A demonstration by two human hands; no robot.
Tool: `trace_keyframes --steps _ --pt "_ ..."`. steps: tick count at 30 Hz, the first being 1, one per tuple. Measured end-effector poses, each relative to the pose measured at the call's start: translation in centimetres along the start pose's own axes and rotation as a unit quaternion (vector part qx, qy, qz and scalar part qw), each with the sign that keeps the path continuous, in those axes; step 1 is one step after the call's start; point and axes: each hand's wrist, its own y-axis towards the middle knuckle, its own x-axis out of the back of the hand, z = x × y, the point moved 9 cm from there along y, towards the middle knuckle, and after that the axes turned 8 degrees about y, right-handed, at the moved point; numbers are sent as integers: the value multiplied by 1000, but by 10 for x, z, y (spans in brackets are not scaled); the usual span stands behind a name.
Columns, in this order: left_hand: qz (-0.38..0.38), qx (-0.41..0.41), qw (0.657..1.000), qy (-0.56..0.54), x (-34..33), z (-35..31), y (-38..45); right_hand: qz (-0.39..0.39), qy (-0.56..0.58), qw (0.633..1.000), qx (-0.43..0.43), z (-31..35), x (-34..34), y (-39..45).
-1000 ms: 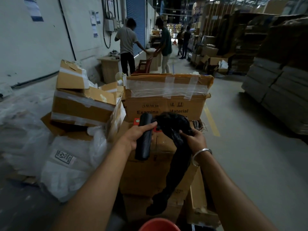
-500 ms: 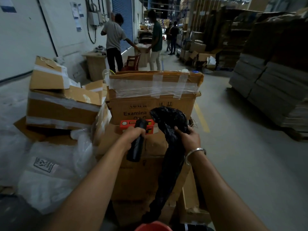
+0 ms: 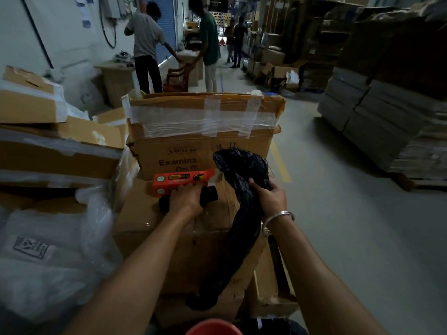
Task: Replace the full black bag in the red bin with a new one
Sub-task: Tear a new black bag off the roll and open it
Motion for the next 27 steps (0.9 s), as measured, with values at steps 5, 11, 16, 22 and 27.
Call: trace_keyframes --steps 5,11,16,22,27 --pt "-15 -22 998 52 -8 -4 6 0 15 1000 -3 -5 -1 7" --pt "-129 -32 989 72 1 -2 0 0 20 1000 -18 -11 -3 10" --pt "-140 -22 989 33 10 2 -9 1 37 999 -37 -13 -9 8" --pt "-204 28 962 -178 46 17 -31 38 84 993 -78 -16 -19 -6" --pt "13 21 728 -685 56 -18 -56 93 104 986 -91 -9 -32 -26"
